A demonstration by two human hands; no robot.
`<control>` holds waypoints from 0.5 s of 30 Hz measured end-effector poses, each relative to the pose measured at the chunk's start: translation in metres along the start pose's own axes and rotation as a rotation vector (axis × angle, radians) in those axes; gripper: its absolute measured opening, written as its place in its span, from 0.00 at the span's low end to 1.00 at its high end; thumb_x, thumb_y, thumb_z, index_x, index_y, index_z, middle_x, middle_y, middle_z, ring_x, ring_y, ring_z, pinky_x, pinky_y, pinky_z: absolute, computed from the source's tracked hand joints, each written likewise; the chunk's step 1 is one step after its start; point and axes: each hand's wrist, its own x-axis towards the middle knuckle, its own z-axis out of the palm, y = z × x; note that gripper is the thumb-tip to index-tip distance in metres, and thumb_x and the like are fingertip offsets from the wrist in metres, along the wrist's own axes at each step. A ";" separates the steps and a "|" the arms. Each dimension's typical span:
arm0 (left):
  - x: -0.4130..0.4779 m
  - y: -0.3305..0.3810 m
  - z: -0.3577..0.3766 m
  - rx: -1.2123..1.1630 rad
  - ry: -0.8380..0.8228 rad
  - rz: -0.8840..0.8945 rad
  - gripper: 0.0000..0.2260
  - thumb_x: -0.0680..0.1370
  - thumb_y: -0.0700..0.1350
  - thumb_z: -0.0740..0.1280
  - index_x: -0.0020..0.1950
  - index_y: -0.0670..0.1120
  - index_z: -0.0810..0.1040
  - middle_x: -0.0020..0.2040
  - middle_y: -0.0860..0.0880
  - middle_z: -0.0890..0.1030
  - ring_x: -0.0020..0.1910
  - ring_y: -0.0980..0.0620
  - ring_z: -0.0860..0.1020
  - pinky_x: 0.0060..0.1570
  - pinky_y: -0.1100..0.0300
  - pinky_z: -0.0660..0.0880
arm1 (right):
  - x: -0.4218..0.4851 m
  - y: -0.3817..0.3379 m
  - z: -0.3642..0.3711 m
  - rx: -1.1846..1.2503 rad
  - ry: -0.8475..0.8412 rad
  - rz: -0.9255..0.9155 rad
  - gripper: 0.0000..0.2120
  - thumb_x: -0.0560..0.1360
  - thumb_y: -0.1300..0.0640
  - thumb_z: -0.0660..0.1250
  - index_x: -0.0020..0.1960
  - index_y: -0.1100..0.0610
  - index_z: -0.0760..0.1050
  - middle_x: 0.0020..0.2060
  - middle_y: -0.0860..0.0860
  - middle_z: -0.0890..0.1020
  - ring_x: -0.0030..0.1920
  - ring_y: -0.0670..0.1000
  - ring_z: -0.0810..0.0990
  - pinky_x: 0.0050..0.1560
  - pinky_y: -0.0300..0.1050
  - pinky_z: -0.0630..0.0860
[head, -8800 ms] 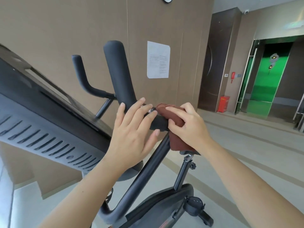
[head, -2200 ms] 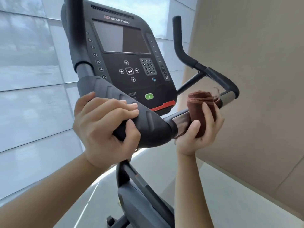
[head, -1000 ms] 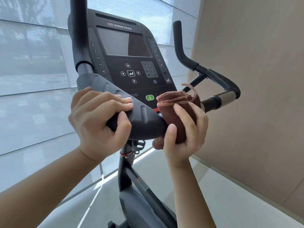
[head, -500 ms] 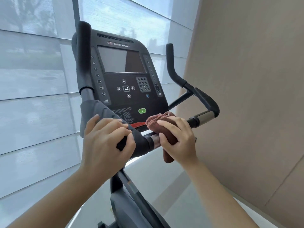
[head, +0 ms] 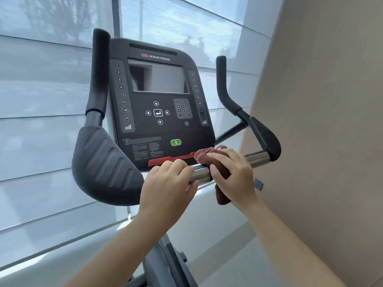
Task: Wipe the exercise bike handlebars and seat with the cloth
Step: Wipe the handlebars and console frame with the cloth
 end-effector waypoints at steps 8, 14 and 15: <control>0.001 0.001 0.002 -0.041 0.026 -0.091 0.09 0.66 0.47 0.75 0.43 0.47 0.82 0.36 0.50 0.79 0.33 0.47 0.76 0.31 0.58 0.70 | 0.041 0.012 -0.027 0.064 -0.455 -0.078 0.12 0.72 0.51 0.61 0.49 0.39 0.79 0.43 0.45 0.81 0.44 0.46 0.77 0.48 0.46 0.76; 0.000 0.001 0.003 -0.019 0.050 -0.075 0.09 0.66 0.48 0.75 0.44 0.48 0.82 0.35 0.50 0.78 0.33 0.48 0.76 0.30 0.58 0.69 | 0.050 0.011 -0.024 0.103 -0.631 -0.130 0.13 0.74 0.50 0.60 0.54 0.37 0.76 0.44 0.44 0.80 0.45 0.45 0.76 0.49 0.43 0.74; 0.000 0.001 0.004 -0.019 0.052 -0.075 0.09 0.66 0.48 0.75 0.44 0.48 0.82 0.36 0.51 0.79 0.33 0.48 0.76 0.30 0.58 0.69 | 0.058 0.017 -0.028 0.038 -0.708 -0.142 0.13 0.75 0.50 0.60 0.55 0.37 0.76 0.45 0.44 0.80 0.46 0.45 0.76 0.50 0.45 0.75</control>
